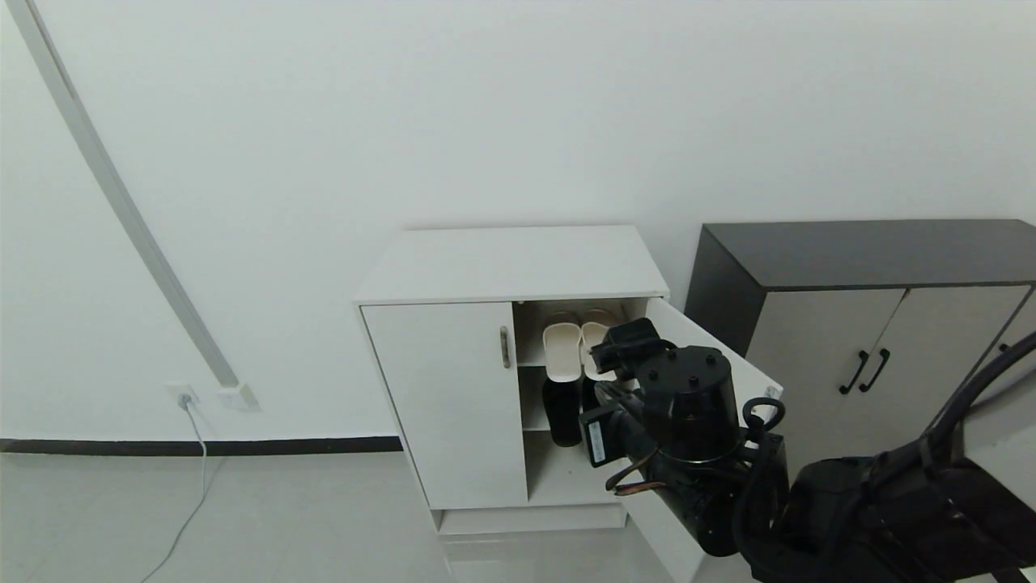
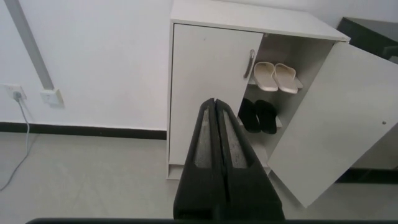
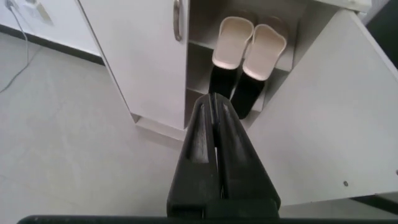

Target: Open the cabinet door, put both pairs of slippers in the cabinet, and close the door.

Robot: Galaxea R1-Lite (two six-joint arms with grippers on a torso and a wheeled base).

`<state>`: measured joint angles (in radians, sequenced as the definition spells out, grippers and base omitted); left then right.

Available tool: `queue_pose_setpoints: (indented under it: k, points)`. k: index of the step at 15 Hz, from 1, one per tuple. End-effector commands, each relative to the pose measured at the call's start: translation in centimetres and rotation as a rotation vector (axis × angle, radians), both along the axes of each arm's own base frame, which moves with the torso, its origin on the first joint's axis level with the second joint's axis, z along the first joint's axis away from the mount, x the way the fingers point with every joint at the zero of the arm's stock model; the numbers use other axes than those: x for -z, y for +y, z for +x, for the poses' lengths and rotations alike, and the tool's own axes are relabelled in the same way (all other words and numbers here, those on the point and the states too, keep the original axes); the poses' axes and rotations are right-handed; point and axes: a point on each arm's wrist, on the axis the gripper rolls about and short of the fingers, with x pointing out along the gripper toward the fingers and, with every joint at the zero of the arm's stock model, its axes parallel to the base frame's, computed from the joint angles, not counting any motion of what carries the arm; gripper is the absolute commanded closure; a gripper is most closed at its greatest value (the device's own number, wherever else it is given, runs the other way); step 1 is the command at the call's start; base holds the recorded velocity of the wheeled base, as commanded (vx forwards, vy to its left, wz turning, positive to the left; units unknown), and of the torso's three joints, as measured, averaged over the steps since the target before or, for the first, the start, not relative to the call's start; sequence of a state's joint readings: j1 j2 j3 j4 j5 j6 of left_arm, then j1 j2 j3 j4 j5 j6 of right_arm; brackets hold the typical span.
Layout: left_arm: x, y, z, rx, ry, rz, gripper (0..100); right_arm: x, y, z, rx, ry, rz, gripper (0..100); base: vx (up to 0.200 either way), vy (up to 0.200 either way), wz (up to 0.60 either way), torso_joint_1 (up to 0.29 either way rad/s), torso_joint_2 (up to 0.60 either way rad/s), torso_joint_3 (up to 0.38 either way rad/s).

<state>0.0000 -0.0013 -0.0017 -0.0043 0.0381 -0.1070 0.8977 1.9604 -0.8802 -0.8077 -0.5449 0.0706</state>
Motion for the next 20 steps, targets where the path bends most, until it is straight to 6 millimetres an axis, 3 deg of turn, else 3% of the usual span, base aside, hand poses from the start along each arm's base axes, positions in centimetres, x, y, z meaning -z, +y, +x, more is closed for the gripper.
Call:
queue_pose_setpoints:
  k: [1, 6, 8, 11, 18, 20]
  points:
    - [0.0, 0.0, 0.0, 0.000, 0.001, 0.000, 100, 0.3, -0.3, -0.2, -0.003, 0.007, -0.014, 100, 0.000, 0.000, 0.00, 0.000, 0.00, 0.000]
    - [0.0, 0.0, 0.0, 0.000, 0.001, 0.000, 100, 0.3, -0.4, -0.1, -0.010, -0.001, -0.007, 100, 0.000, 0.000, -0.48, 0.000, 0.00, 0.001]
    - [0.0, 0.0, 0.0, 0.000, 0.001, 0.001, 100, 0.5, -0.9, 0.9, 0.012, 0.000, -0.003, 100, 0.000, 0.000, -0.60, 0.012, 0.00, -0.005]
    - [0.0, 0.0, 0.0, 0.000, 0.001, 0.003, 100, 0.4, -1.8, 2.1, 0.022, -0.016, 0.016, 100, 0.000, 0.000, 0.00, 0.000, 0.00, 0.000]
    - [0.0, 0.0, 0.0, 0.000, 0.001, 0.003, 100, 0.5, -1.8, 2.3, 0.022, -0.022, -0.007, 100, 0.000, 0.000, 0.00, 0.000, 0.00, 0.000]
    - [0.0, 0.0, 0.0, 0.000, 0.001, 0.003, 100, 0.6, -1.8, 2.5, 0.025, -0.020, -0.006, 100, -0.200, 0.000, 0.00, 0.002, 0.00, 0.000]
